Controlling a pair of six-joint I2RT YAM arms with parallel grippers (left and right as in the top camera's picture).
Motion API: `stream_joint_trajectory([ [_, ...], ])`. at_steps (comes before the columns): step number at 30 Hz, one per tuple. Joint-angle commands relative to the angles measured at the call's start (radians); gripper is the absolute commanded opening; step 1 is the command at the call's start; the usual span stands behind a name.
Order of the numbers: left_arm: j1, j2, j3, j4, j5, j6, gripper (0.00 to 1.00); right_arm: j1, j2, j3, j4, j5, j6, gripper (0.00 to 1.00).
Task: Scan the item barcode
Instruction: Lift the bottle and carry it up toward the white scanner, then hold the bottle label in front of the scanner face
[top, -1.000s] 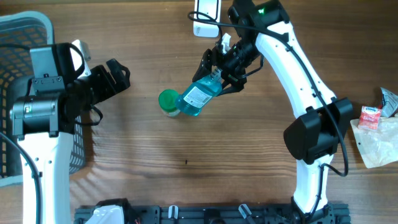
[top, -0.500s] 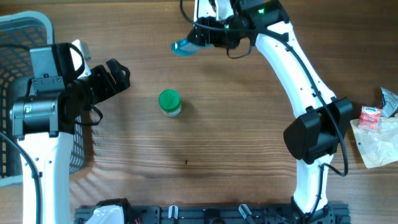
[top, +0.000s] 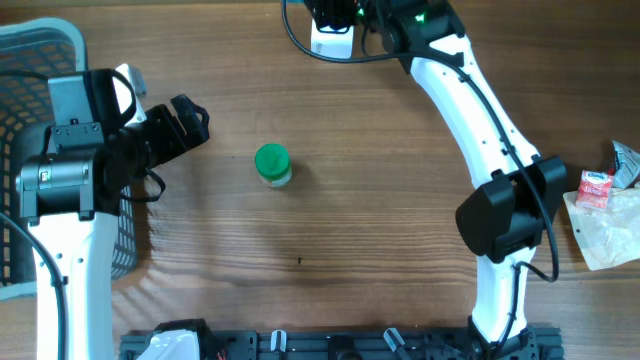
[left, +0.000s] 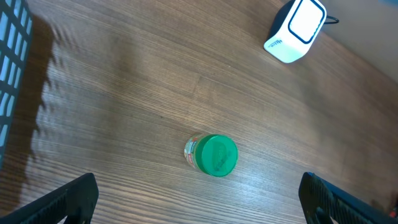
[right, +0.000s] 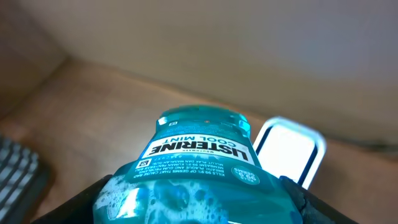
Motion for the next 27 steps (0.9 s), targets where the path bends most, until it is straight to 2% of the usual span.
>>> stream_joint_trajectory([
  [1, 0.007, -0.003, 0.014, 0.0, -0.001, 0.013, 1.0, -0.006, 0.068, 0.003, 0.087, 0.04, -0.032, 0.56],
  [12, 0.007, -0.003, 0.015, 0.0, -0.001, 0.013, 1.0, -0.045, 0.176, 0.003, 0.32, 0.043, -0.031, 0.57],
  [27, 0.007, -0.003, 0.014, 0.0, -0.001, 0.013, 1.0, -0.047, 0.28, 0.003, 0.502, 0.036, -0.022, 0.56],
])
